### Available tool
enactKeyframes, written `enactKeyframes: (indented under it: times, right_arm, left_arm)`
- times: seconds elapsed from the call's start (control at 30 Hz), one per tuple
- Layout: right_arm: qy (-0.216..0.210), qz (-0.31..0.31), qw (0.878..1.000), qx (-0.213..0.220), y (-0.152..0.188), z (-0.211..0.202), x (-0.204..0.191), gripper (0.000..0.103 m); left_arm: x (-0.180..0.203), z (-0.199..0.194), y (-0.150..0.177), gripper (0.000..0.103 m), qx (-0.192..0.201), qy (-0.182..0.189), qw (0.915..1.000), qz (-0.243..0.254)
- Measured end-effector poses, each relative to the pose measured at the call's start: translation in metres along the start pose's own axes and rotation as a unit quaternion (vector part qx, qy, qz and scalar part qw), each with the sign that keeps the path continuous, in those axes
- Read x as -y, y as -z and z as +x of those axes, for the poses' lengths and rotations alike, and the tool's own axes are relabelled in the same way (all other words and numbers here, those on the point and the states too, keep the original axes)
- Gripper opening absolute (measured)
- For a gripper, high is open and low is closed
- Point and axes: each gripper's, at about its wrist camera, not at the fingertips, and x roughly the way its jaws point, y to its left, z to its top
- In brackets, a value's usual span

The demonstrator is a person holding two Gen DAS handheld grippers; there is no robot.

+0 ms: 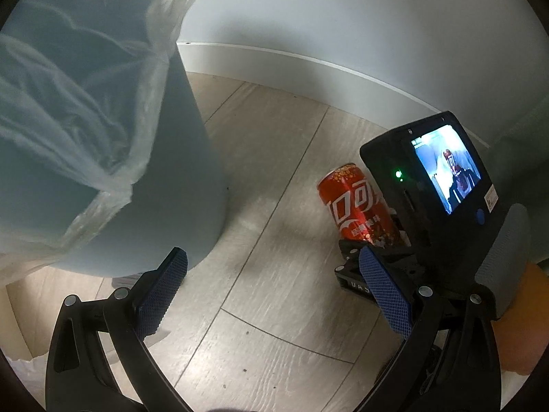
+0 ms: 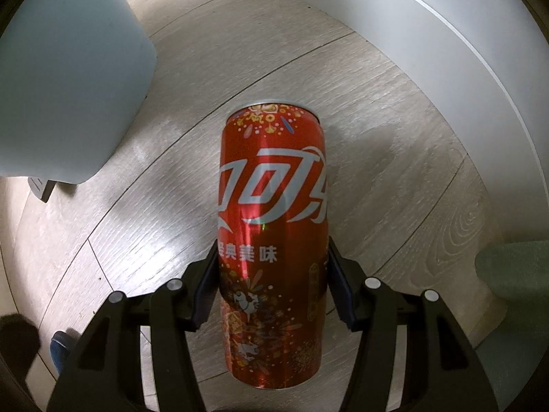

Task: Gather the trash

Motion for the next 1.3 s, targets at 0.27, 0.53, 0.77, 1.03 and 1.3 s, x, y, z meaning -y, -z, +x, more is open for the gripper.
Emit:
enactKeyframes:
  times: [0.27,0.53,0.77,1.03,1.3]
  right_arm:
    - [0.002,-0.004,1.000,0.001,-0.002,-0.010,0.007,0.054]
    - [0.019,-0.019,1.000,-0.002,-0.004,-0.039,0.005,0.054]
    - [0.034,-0.028,0.999,-0.005,0.002,-0.077,0.005,0.054]
    - [0.033,-0.030,0.999,-0.002,0.005,-0.139,0.002,0.054]
    - [0.034,-0.039,0.999,0.015,-0.006,-0.208,-0.005,0.054]
  left_arm:
    - [0.000,0.007,-0.005,0.097,-0.009,-0.004,0.9999,0.013]
    - [0.003,-0.010,-0.012,0.097,-0.012,0.004,0.9998,0.015]
    - [0.010,-0.043,-0.019,0.097,-0.015,0.017,0.9997,0.014]
    - [0.006,-0.103,-0.033,0.097,-0.012,0.025,0.9995,0.013]
    - [-0.006,-0.168,-0.062,0.097,0.000,0.022,0.9997,0.003]
